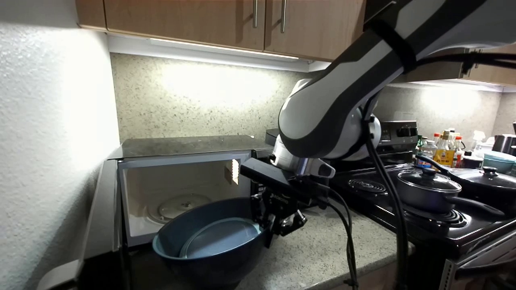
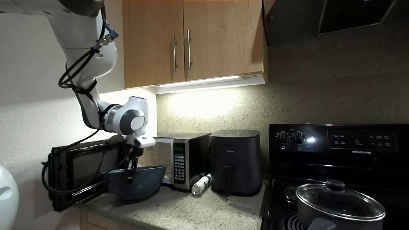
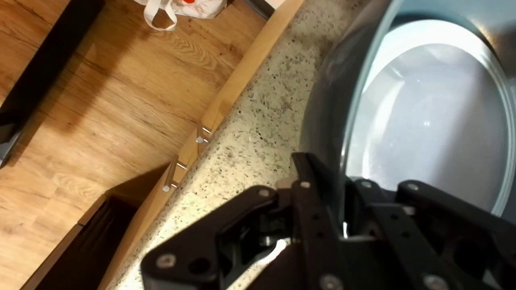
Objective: Remove the bowl from the microwave and put it on top of the microwave
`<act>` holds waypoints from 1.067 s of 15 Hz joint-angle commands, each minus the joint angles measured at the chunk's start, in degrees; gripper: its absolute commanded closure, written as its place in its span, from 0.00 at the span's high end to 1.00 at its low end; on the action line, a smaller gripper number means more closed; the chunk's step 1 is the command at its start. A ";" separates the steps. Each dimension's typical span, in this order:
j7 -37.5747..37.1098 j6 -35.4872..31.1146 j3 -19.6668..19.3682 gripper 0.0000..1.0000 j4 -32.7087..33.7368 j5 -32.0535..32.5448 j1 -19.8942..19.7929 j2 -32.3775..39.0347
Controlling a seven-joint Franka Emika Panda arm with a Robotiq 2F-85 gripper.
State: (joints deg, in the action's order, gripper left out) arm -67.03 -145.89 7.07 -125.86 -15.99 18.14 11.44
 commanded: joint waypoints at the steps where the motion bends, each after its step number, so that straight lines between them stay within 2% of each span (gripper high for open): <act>1: 3.05 -1.53 2.66 0.08 -8.47 0.04 -1.04 -10.81; 4: 4.73 -4.03 4.23 0.08 -12.23 -2.17 -1.27 -17.16; 8: 3.85 -12.84 5.51 0.08 -16.13 -0.93 -1.52 -23.02; 13: 4.68 -26.21 6.04 0.08 -18.73 -1.77 -1.59 -25.01; 16: 4.87 -35.65 5.66 0.08 -18.02 -2.36 -1.65 -22.41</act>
State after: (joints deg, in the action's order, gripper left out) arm -64.63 -172.73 11.78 -143.44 -16.29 17.81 -11.13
